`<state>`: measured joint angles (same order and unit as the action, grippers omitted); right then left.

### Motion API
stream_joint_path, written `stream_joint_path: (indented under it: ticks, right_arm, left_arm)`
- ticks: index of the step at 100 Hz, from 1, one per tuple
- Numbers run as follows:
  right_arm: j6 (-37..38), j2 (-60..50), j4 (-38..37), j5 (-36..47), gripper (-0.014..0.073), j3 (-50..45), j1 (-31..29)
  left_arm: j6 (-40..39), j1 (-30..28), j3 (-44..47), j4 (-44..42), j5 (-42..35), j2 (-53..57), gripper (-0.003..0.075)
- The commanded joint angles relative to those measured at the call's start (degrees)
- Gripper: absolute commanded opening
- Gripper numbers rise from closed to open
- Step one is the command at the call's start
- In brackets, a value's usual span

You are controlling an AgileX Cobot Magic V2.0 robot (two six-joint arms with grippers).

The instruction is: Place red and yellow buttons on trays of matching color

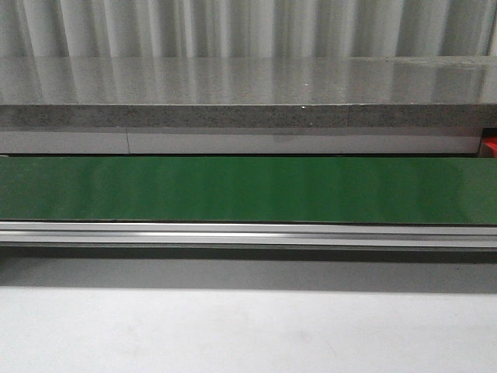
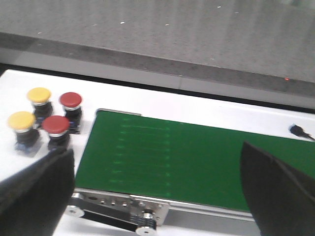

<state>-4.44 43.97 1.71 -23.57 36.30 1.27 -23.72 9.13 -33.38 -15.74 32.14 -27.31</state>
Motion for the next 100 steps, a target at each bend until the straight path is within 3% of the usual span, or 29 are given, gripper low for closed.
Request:
stream_joint_path:
  ticks: [1, 17, 52, 100]
  right_arm:
    - [-0.5, -0.6, -0.3, 3.8, -0.0068, 1.9, 0.1]
    - [-0.5, -0.6, -0.3, 3.8, -0.0068, 1.9, 0.1]
    - [-0.5, -0.6, -0.3, 3.8, -0.0068, 1.9, 0.1]
    - [-0.5, -0.6, -0.3, 3.8, -0.0068, 1.9, 0.1]
  left_arm:
    - [-7.5, -1.5, -5.5, -6.9, -1.4, -5.8, 0.0651]
    - [-8.6, -5.9, -12.8, -7.5, -0.5, -17.6, 0.0651]
    - [-9.2, -18.4, -23.8, 2.6, -1.7, -40.7, 0.0651]
    - [-9.7, -20.6, -30.4, 6.0, -3.3, -60.2, 0.0651]
